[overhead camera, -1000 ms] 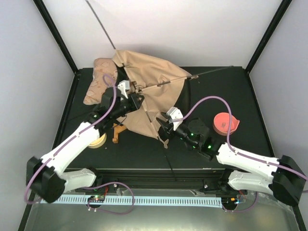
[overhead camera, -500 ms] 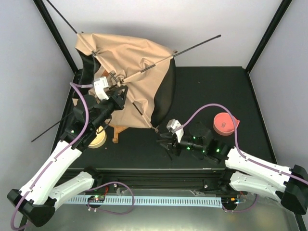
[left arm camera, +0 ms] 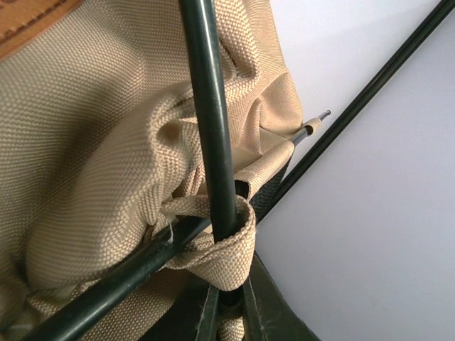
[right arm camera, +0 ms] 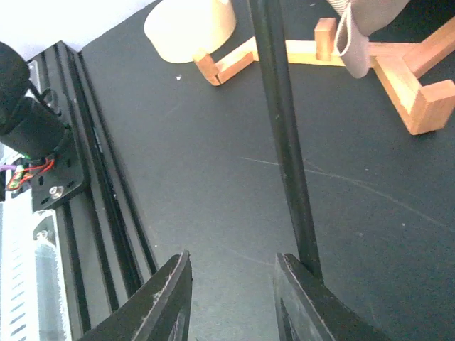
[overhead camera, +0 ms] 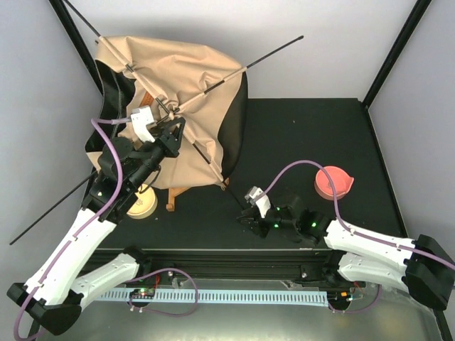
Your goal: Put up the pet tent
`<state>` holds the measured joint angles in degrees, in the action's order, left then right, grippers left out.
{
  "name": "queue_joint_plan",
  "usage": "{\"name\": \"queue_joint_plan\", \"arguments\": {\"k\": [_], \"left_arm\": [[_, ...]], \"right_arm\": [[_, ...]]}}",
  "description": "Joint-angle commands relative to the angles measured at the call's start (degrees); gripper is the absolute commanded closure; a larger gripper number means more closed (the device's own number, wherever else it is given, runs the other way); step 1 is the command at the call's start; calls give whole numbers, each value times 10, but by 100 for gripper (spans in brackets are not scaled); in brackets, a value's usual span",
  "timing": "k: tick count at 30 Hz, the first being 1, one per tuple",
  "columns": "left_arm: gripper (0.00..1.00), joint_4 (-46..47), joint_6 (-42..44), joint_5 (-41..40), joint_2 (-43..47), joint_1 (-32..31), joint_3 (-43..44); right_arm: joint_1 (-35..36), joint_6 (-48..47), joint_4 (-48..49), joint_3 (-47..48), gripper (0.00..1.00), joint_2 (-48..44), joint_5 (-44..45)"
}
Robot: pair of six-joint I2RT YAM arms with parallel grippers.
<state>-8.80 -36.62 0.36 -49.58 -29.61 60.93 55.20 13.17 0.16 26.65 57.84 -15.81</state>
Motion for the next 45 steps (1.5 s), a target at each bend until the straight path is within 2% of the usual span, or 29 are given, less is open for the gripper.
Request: {"name": "queue_joint_plan", "arguments": {"k": [1,4,9,14,19,21,25,31,33,35,40,42,43,45], "left_arm": [[98,35,18,20,2,-3,31],[98,36,18,22,2,-3,31],[98,34,25,24,4,-3,32],[98,32,30,22,7,-2,31],[98,34,28,28,6,-2,29],[98,35,27,31,6,-3,29],[98,35,26,36,4,-2,27],[98,38,21,40,3,-3,23],[99,39,20,41,3,-3,24],[98,40,19,42,3,-4,24],[98,37,17,43,3,-3,22],[98,37,12,42,2,-3,20],[98,37,8,41,1,-4,18],[95,40,-2,41,-1,-3,15]], "right_arm": [[3,-17,0,23,63,-4,47],[3,-24,-6,35,57,3,67],[3,-25,-6,37,55,-18,101],[3,-23,39,2,42,-83,124],[3,14,48,-14,32,-97,141],[3,39,42,-19,33,-97,149],[3,17,45,-23,35,-76,63],[3,-13,26,-8,35,-9,13],[3,-17,34,-7,37,12,6],[3,-17,45,-7,44,25,10],[4,-15,71,-4,75,37,39],[6,-19,80,6,92,41,46],[10,-24,79,14,97,45,55],[20,-36,79,27,99,53,70]]}}
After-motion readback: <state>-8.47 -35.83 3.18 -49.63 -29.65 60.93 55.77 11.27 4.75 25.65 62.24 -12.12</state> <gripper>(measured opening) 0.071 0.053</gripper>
